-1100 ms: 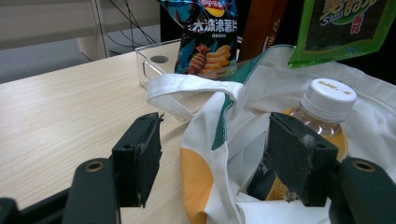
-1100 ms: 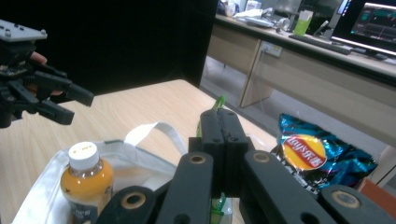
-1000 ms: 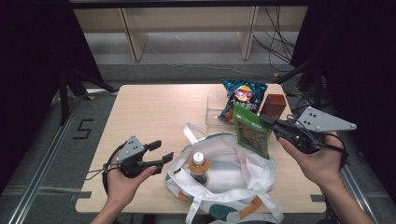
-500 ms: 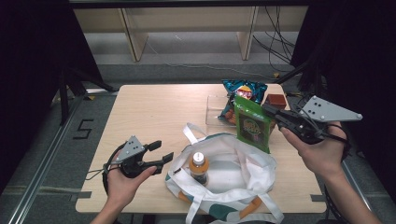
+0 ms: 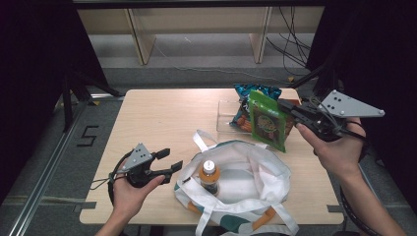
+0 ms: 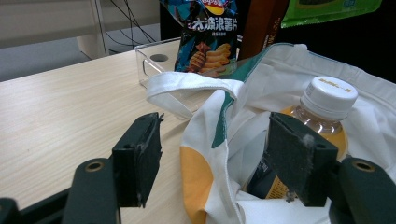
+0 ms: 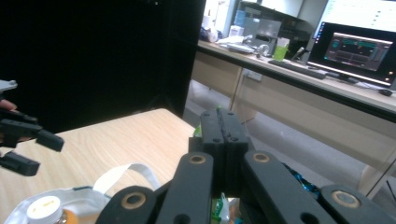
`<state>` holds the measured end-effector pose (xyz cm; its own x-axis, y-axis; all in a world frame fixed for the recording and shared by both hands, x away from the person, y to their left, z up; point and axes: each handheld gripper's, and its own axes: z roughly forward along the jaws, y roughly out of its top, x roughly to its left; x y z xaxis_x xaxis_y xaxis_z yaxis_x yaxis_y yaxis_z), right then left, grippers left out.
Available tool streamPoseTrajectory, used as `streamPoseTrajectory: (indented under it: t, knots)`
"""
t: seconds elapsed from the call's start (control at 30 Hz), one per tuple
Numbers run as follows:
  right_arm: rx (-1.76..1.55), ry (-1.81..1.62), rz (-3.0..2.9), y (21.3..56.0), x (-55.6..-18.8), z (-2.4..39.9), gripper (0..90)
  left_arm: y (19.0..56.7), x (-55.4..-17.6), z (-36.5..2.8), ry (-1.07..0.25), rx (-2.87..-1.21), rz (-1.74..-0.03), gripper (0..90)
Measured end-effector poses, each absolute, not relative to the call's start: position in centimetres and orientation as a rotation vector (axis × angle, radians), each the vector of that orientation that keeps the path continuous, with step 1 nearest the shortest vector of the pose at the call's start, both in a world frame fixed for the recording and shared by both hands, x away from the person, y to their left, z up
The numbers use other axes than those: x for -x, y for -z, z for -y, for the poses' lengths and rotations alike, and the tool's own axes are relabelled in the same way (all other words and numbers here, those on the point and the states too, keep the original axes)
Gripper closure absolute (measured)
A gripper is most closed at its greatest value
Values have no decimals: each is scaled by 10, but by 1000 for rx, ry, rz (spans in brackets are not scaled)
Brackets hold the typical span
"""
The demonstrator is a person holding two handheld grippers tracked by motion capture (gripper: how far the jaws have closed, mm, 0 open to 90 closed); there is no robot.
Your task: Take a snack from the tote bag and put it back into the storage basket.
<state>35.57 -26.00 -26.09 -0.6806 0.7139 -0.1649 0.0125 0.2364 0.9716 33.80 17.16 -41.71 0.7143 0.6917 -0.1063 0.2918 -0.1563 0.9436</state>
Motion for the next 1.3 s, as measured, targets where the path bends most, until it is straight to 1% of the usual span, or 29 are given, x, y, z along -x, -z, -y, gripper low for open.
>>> streamPoseTrajectory:
  t: [1.3]
  knots:
    - [-817, -1405, -1878, 292, -420, 262, 900, 417, -338, -171, -426, -1748, -795, 349]
